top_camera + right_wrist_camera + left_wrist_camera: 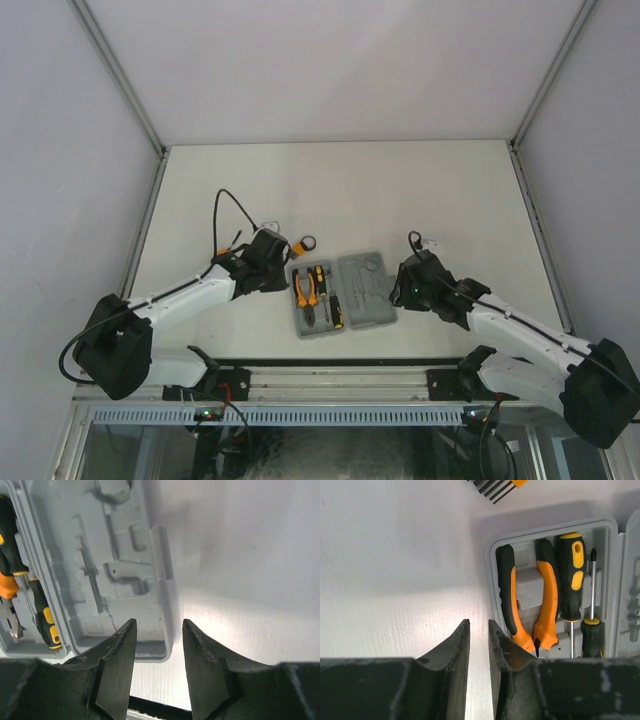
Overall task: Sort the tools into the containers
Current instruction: Place the pliers in the storage box.
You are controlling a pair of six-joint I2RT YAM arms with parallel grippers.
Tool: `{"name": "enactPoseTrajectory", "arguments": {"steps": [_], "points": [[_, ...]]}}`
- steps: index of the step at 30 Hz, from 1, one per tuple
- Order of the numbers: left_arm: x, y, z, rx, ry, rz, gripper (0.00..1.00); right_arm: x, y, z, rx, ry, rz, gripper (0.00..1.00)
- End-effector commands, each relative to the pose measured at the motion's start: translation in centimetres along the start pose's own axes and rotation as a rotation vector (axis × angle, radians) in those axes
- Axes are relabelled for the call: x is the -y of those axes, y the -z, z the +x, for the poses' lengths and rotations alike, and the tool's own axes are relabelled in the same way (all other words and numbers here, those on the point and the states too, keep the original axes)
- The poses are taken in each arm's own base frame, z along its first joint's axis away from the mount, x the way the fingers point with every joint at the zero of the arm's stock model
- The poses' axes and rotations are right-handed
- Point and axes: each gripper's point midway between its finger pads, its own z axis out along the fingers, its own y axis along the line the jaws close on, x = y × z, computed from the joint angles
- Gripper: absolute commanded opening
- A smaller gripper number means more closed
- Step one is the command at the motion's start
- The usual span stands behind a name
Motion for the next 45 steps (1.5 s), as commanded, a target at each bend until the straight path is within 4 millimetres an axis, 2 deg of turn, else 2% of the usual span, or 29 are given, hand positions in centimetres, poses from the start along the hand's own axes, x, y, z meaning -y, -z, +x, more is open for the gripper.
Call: {"name": "enactPoseTrajectory", "arguments": {"steps": [1,5,11,14,19,23,28,45], "points": [[1.6,1.2,-2.7,0.074,-0.013,0.054,0.23,-0.3,2.2,-3.7,0.178,-0.015,0.02,0.42],[2.5,1.2,-3.3,0.084,-0.015,0.09,0.19,-4.6,3.4,-5.3,0.229,0.01,-0.153,0.38],[3.6,1.0,-4.7,0.1,-0.03,0.105,0.17,-12.8,3.0,-5.0,0.184,0.019,-0.428,0.27],[3.9,0.6,-5.1,0.095,-0.039,0.099,0.15,-16.2,2.5,-4.5,0.15,0.04,-0.489,0.25],[4.4,-0.5,-5.0,0.061,-0.059,0.098,0.03,-20.7,0.8,-3.9,0.095,0.106,-0.503,0.23],[4.3,-1.1,-4.6,0.043,-0.064,0.088,0.0,-22.2,-1.2,-3.2,0.048,0.113,-0.493,0.2],[4.1,-1.6,-4.0,0.022,-0.066,0.084,0.0,-22.6,-3.5,-2.3,0.002,0.088,-0.468,0.17],[4.3,-3.0,-3.3,-0.015,-0.073,0.076,0.0,-20.7,-7.4,-0.1,-0.074,0.08,-0.375,0.16]]}}
